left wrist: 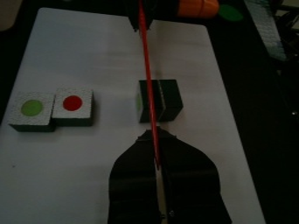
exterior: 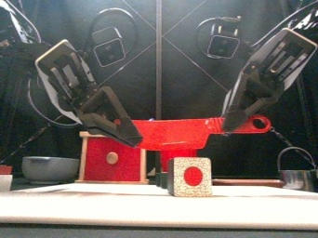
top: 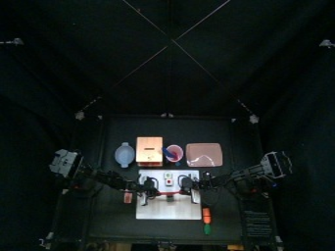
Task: Cut the sushi into 4 pieces with the knife
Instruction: Cut the sushi into 4 pieces
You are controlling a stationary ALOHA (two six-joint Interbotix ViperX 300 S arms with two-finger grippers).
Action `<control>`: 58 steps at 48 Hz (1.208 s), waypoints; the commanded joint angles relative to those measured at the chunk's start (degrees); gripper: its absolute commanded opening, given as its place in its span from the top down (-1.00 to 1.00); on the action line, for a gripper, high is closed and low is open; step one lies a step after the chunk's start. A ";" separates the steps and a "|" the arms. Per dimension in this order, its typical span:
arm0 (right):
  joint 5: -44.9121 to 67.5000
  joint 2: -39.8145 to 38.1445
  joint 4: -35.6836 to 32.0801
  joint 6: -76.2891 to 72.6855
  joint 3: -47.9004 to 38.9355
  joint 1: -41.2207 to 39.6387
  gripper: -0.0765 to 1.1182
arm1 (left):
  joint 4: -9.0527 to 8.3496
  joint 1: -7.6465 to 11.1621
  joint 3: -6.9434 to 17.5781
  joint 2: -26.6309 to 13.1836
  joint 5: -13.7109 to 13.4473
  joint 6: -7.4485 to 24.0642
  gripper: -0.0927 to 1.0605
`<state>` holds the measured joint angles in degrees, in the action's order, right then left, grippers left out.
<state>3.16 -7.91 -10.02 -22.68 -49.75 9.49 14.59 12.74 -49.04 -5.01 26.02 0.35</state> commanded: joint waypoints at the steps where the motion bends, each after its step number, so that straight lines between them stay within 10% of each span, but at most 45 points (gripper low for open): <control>1: 0.44 -0.97 0.09 0.44 1.76 0.09 0.59 | 0.09 0.18 2.64 1.49 1.23 -0.09 0.55; 58: 0.79 8.88 1.14 0.44 2.64 0.26 0.59 | 2.55 0.09 3.96 -9.84 0.53 -0.09 0.55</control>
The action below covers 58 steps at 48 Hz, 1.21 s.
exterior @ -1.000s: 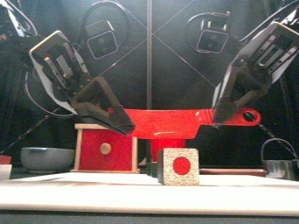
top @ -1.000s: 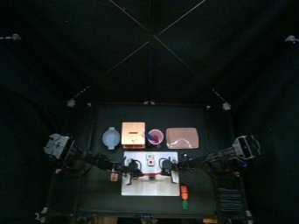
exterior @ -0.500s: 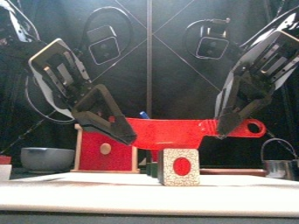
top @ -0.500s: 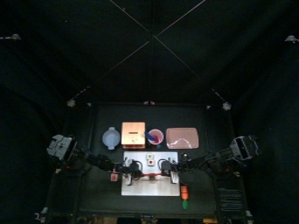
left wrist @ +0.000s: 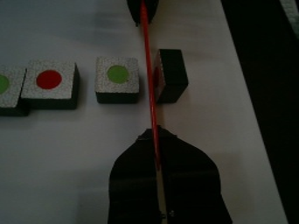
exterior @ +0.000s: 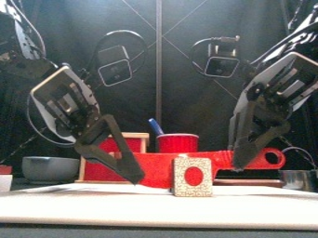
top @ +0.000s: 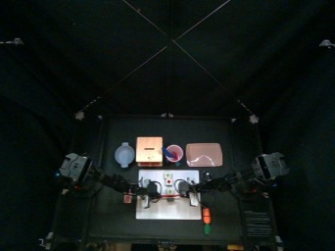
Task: Cut the sushi into 4 pieces with the knife
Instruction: Cut the sushi into 4 pieces
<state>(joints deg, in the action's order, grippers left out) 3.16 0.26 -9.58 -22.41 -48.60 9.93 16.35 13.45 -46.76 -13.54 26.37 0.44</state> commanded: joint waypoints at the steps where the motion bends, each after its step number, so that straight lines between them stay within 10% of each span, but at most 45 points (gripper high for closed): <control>1: 0.79 0.88 0.79 0.18 1.49 -0.18 0.59 | 0.97 -0.62 1.76 -1.93 0.18 -0.18 0.55; 35: 0.97 3.60 0.88 1.05 2.29 -2.90 0.59 | 2.11 -2.81 1.85 -5.62 -0.09 0.44 0.56; 58: -0.70 -0.62 -2.29 0.79 3.34 -4.57 0.59 | 0.70 -5.01 2.29 2.11 -4.48 9.84 0.49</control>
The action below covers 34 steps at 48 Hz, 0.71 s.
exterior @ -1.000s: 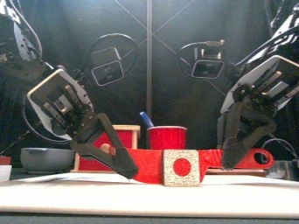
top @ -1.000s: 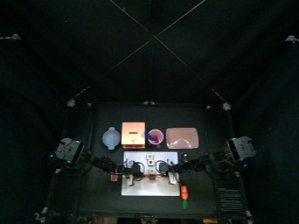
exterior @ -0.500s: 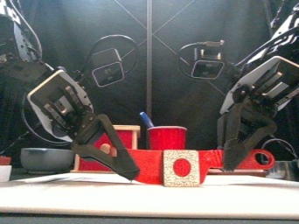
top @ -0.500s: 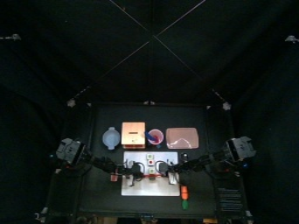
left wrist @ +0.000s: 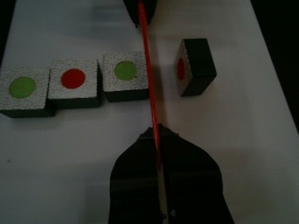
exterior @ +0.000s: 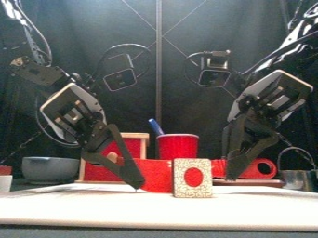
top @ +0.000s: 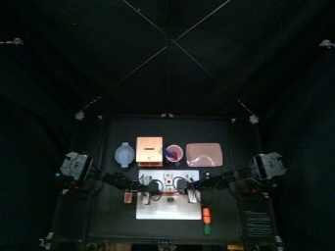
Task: Cut the sushi into 4 pieces with the knife
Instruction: Cut the sushi into 4 pieces
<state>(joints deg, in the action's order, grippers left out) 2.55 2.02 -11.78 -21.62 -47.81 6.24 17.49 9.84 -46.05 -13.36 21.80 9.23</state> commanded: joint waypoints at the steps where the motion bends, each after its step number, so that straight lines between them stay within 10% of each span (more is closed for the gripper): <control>1: -0.26 -2.72 -0.09 0.00 2.64 -0.88 0.59 | -0.70 -1.32 1.67 2.46 0.09 1.23 0.47; 11: -2.37 -7.91 -0.09 -0.18 2.90 1.49 0.59 | -4.39 0.88 2.55 7.91 0.09 1.85 -0.02; 22: -6.77 -14.94 -0.18 -0.26 -0.53 2.20 0.59 | -4.66 0.70 0.70 14.50 0.53 1.76 -0.66; 34: -15.47 -28.48 3.25 -0.79 -8.17 2.72 0.57 | -4.22 0.62 -5.63 22.41 4.22 1.67 -0.76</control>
<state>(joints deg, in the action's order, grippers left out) -10.63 -21.53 -10.02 -22.41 -54.76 8.61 13.10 10.72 -50.54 5.89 23.91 10.81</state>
